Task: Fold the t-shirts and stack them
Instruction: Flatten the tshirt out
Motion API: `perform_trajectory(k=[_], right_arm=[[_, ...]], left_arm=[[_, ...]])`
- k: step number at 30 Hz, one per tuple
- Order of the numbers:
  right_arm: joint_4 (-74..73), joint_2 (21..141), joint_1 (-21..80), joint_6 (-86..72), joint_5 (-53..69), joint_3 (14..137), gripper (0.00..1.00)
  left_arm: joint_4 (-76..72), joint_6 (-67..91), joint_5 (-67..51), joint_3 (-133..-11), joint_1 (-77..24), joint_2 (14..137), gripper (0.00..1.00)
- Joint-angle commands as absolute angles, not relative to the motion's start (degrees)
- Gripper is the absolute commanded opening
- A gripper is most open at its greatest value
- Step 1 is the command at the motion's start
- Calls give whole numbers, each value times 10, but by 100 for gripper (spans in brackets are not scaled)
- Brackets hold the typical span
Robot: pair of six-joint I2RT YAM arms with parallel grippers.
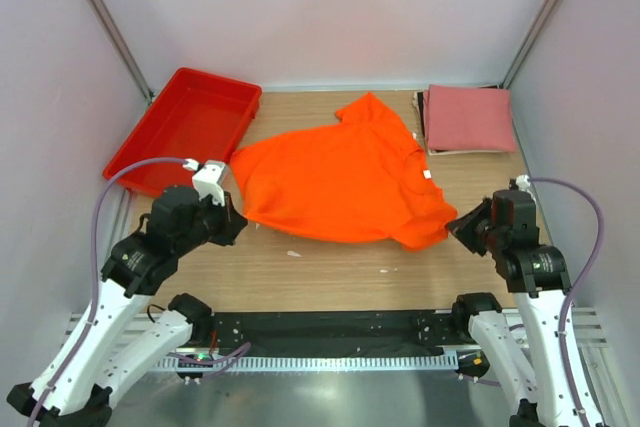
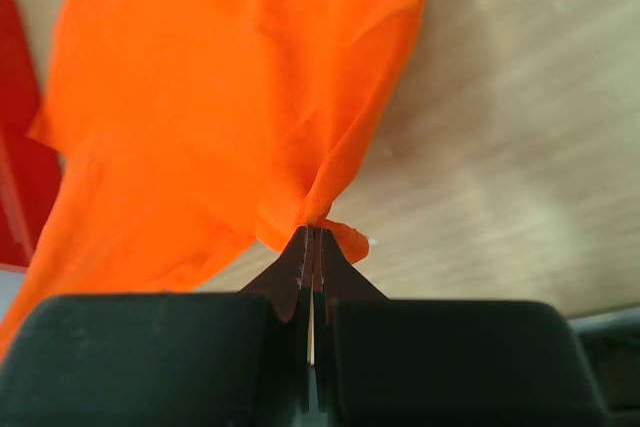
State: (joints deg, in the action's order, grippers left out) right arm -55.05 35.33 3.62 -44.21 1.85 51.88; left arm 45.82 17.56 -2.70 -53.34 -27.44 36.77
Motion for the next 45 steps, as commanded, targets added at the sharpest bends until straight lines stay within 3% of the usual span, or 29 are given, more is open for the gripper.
perform_trajectory(k=[1,9,15,24,32,38,42,45], right_arm=[[-595,312,33,-464,3,469,1],[-645,323,34,-488,-98,540,1],[-712,374,33,-494,-166,585,1],[-568,388,33,-477,-90,472,1],[-447,511,33,-459,-73,482,1],[-430,581,33,-443,-69,528,1],[-469,573,33,-463,-139,581,1],[-420,596,33,-479,-143,646,1]], left_arm=[[462,266,-18,-532,-303,362,0],[498,370,-28,-498,-303,451,0],[495,464,-25,-450,-303,440,0],[499,527,-13,-381,-304,422,0],[475,555,-22,-353,-305,432,0],[493,544,22,-377,-305,448,0],[497,518,31,-418,-305,433,0],[485,466,107,-516,-305,450,0]])
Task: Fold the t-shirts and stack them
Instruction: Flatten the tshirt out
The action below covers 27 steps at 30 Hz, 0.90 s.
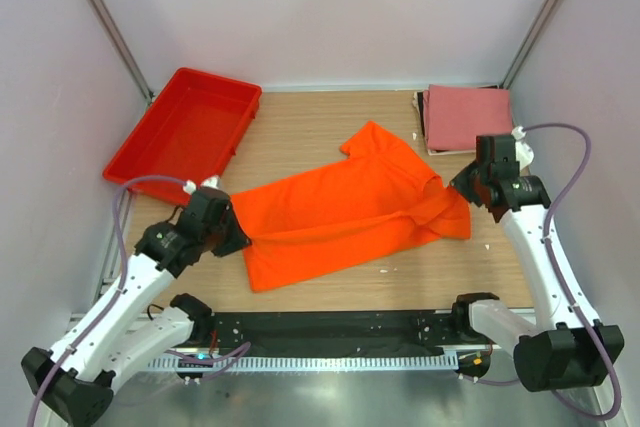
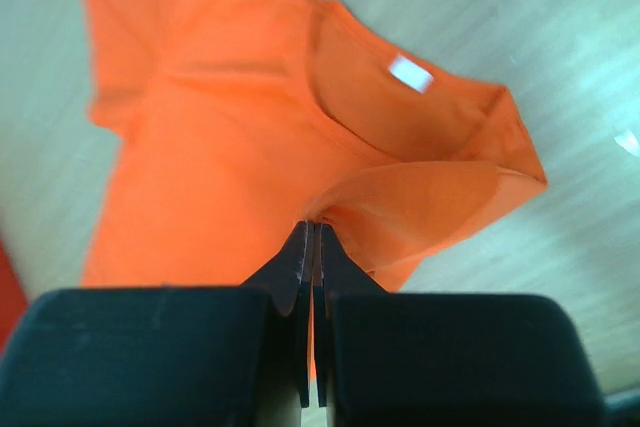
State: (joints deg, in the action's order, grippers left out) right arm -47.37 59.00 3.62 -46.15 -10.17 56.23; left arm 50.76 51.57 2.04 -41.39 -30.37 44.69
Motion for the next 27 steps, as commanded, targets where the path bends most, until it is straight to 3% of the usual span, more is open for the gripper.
perform_trajectory(k=[1,5,10,20,22,24,27], right_arm=[[-401,608,33,-487,-143,664,1],[-295,694,33,-496,-123,771,1],[-187,825,31,-470,-104,997,1],[-153,1081,-27,-450,-64,1450,1],[-155,1069,-41,-465,-53,1452,1],[-149,1035,-56,-470,-31,1378,1],[-133,939,-59,-464,-8,1223,1]], left_arm=[[483,446,131,-552,-304,488,0],[404,298,257,-703,-301,604,0],[246,185,307,-928,-250,749,0],[189,175,178,-1338,-159,1034,0],[185,171,171,-1346,-158,1026,0],[172,171,160,-1311,-158,998,0],[131,169,107,-1132,-158,909,0]])
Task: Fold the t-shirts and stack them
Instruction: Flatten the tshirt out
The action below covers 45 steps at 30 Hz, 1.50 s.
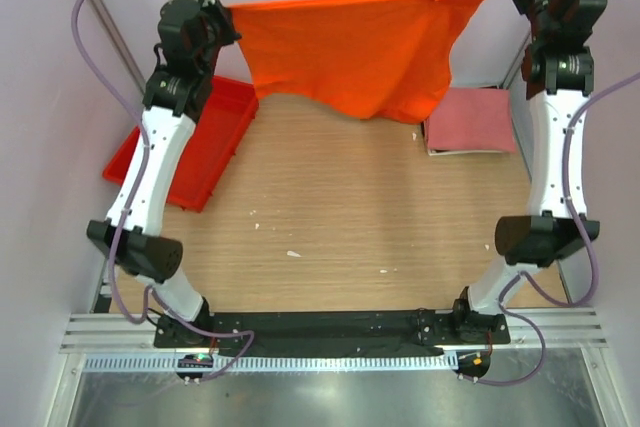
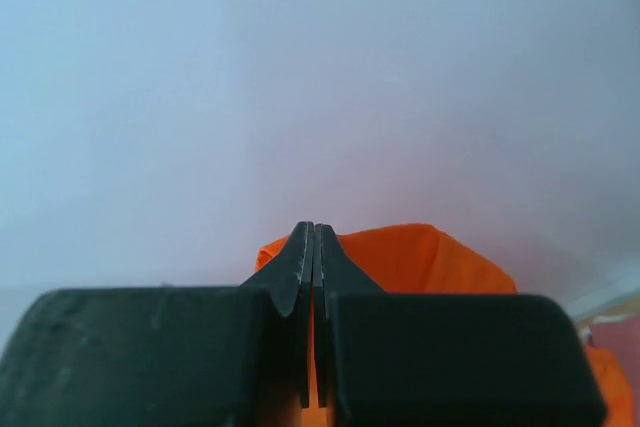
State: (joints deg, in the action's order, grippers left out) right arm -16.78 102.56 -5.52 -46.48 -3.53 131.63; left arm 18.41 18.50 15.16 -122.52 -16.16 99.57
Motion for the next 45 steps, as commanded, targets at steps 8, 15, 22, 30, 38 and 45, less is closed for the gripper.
perform_trajectory(k=[8,15,22,30,38,45], right_arm=[[-234,685,-60,-420,-18,931,1],[-428,561,-60,-424,-42,897,1],[-577,548,-60,-430,-22,1017,1],[-448,592,-60,-449,24,1011,1],[-322,754,-60,-512,56,1108,1],[-395,939,-61,-515,12,1398,1]], left_arm=[[149,199,42,-823,-159,637,0],[235,185,4,-755,-159,506,0],[259,211,-32,-804,-159,447,0],[226,192,-5,-814,-159,505,0],[120,145,65,-935,-159,688,0],[116,127,95,-1121,-157,823,0]])
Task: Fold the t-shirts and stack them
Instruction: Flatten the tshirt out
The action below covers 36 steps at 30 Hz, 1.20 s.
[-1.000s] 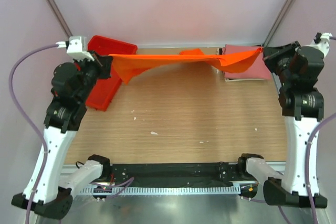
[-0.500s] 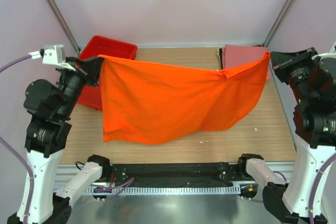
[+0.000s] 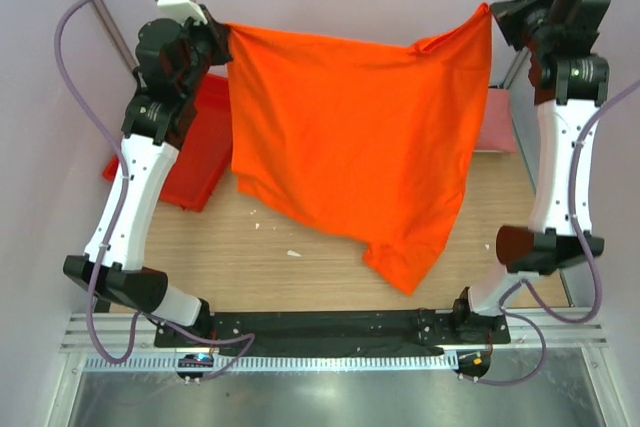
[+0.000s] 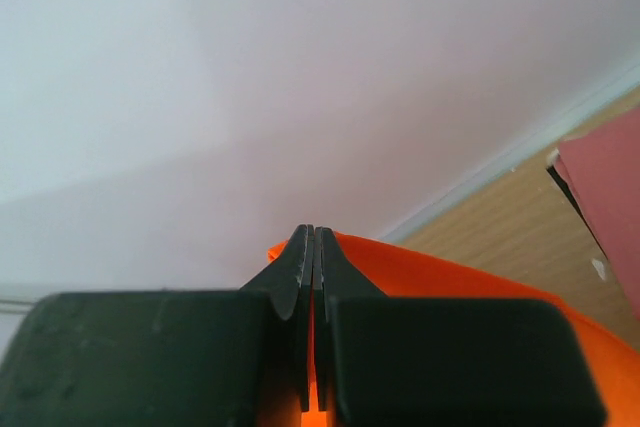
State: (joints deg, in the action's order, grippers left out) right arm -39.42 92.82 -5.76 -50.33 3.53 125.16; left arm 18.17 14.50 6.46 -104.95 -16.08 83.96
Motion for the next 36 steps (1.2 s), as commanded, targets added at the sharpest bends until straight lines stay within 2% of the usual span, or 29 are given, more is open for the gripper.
perform_trajectory(k=[1,3,7,10,11,15,19,20,25,29,36], right_arm=[[-402,965,-64,-525,14,1428,1],[-399,971,-81,-545,39,1472,1],[-359,925,-89,-562,55,1422,1],[-364,859,-90,-541,47,1345,1],[-365,840,-91,-532,45,1318,1],[-380,711,-90,-485,25,1115,1],[-388,599,-90,-459,19,924,1],[-393,579,-90,-454,15,848,1],[-454,486,-90,-419,-20,671,1],[-502,448,-91,-410,-40,563,1],[-561,464,-90,-397,-119,524,1]], left_arm=[[113,127,98,-1126,-157,824,0],[113,116,96,-1138,-157,817,0],[113,110,70,-1118,-157,772,0],[113,152,31,-1036,-158,700,0],[113,162,15,-974,-158,678,0],[114,201,-23,-812,-158,549,0],[126,260,-86,-678,-159,474,0],[140,267,-97,-638,-162,462,0],[257,330,-98,-520,-169,388,0],[333,367,-124,-492,-169,400,0],[371,401,-180,-391,-180,442,0]])
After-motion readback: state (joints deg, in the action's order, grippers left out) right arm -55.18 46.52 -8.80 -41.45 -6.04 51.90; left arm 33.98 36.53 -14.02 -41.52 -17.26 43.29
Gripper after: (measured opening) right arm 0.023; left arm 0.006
